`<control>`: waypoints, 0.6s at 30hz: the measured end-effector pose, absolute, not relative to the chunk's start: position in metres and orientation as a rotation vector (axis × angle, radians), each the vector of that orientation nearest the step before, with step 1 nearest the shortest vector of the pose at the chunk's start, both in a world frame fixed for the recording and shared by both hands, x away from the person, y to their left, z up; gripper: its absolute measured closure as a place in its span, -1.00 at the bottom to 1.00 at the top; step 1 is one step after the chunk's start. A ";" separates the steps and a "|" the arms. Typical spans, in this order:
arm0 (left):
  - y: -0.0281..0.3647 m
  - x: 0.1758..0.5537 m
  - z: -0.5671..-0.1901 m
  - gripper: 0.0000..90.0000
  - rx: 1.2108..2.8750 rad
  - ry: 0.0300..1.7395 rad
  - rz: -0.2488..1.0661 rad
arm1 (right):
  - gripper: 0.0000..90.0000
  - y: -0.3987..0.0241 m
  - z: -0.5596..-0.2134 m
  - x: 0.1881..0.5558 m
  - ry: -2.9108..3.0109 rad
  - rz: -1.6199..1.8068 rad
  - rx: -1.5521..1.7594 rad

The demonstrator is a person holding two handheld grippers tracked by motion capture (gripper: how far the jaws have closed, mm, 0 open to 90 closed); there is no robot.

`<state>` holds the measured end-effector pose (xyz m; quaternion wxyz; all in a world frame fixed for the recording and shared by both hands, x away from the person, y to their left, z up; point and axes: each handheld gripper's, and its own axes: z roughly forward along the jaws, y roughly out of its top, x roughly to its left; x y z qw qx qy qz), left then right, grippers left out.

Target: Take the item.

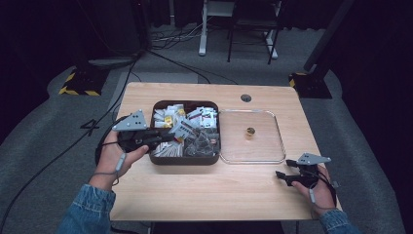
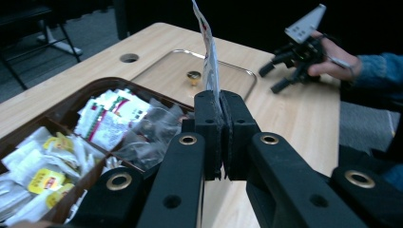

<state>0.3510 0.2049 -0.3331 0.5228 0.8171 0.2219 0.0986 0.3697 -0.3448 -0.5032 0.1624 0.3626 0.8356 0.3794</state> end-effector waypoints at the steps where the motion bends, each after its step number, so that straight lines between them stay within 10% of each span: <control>1: 0.205 0.351 -0.333 0.93 1.957 0.531 0.236 | -0.36 -0.345 -0.503 0.370 2.384 1.082 1.035; 18: 0.197 0.300 -0.357 0.93 1.980 0.423 0.200 | -0.36 -0.344 -0.503 0.370 2.383 1.079 1.033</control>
